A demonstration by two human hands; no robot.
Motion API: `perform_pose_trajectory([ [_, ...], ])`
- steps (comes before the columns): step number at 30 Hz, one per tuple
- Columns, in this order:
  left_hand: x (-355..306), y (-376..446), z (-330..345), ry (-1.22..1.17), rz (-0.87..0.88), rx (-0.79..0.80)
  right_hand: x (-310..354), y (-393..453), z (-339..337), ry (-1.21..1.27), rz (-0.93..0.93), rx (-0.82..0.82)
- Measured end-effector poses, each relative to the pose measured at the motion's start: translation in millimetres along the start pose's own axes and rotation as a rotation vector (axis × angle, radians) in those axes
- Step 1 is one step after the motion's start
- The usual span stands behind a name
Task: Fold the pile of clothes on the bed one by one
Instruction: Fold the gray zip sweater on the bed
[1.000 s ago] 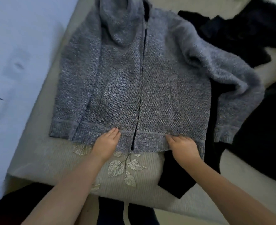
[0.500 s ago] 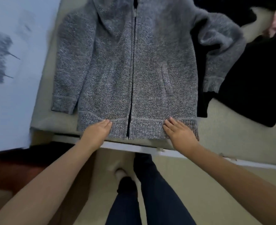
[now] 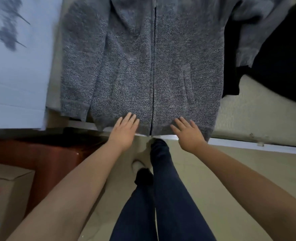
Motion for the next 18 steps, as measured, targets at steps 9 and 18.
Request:
perform_pose_trajectory([
  [9,27.0,114.4,-94.3,-0.153,-0.159,-0.183,-57.6,112.2,-120.7,0.175,0.074,-0.294],
  [18,112.9,222.6,-159.7,-0.251,-0.357,-0.294,-152.9,221.3,-206.7,0.228,0.154,-0.491],
])
Point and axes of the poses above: each hand's wrist, its own y-axis towards the middle knuckle, its own z-axis out of the palm, x = y × z, the point moved 3 cm from there along y, towards the middle knuckle, and after that the axes turned 10 degrees about -x, right-handed, at the moved point
